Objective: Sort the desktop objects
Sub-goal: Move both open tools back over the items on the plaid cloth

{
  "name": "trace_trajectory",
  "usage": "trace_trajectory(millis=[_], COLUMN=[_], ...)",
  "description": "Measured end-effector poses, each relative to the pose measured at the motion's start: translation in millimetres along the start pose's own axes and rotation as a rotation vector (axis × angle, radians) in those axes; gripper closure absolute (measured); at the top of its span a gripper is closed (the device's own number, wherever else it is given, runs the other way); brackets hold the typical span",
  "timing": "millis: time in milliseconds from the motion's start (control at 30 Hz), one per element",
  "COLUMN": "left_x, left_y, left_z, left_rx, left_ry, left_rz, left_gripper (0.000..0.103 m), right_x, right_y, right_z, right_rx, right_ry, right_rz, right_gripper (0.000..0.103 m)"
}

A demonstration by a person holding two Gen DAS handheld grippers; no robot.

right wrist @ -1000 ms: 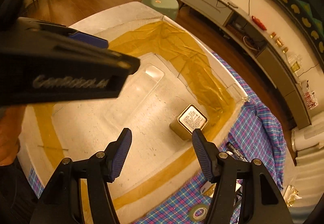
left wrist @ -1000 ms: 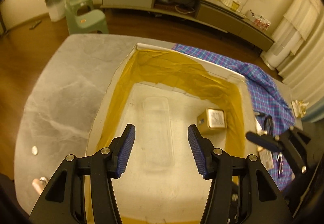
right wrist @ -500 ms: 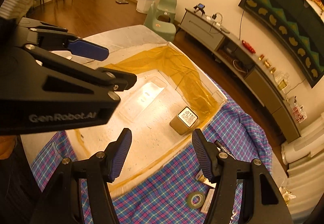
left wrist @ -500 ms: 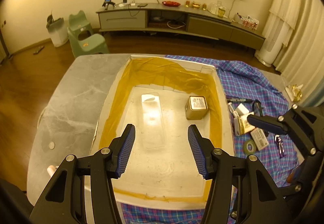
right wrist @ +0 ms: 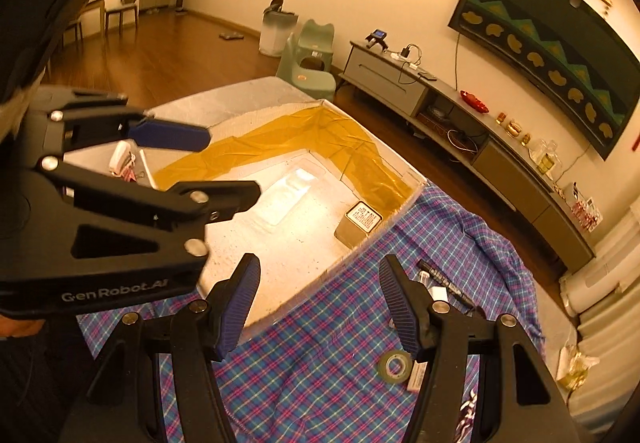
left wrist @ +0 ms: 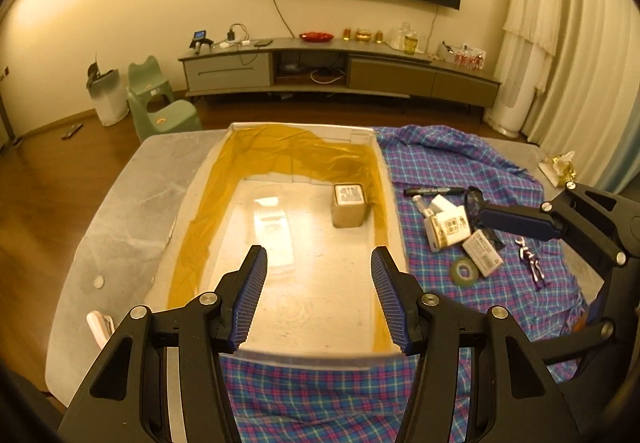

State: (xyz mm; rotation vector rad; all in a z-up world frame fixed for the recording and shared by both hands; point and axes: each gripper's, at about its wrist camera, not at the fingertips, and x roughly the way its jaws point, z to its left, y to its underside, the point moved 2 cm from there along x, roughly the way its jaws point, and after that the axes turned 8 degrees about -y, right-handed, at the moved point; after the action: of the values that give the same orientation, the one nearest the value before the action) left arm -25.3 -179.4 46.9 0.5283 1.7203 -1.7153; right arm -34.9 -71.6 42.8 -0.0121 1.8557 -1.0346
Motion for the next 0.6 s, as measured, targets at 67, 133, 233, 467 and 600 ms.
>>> trace_trajectory(millis=[67,133,233,467,600], left_x=[-5.5,-11.2,-19.0,-39.1,-42.9], left_y=[7.1,15.0,27.4,53.6,62.8], left_z=[-4.7,-10.6,-18.0,-53.3,-84.9], left_rx=[0.002,0.008,0.002,0.037,0.092], left_ry=[-0.001,0.012,0.033,0.095,0.15], left_rz=[-0.01,-0.018,-0.029,-0.093,-0.099], left_gripper=[0.046,0.046,0.046,0.046,0.046], right_x=[-8.4,-15.2,-25.3,-51.6,-59.2], right_y=[10.5,21.9,39.5,80.5,104.1], right_z=[-1.7,-3.6,-6.5,-26.4,-52.1], right_rx=[0.021,0.042,0.063,0.116,0.179], right_ry=[-0.009,-0.019,-0.035,-0.053,-0.045], right_rz=[-0.032,-0.061,-0.101,-0.182,-0.192], right_gripper=[0.04,0.04,0.04,0.04,0.04])
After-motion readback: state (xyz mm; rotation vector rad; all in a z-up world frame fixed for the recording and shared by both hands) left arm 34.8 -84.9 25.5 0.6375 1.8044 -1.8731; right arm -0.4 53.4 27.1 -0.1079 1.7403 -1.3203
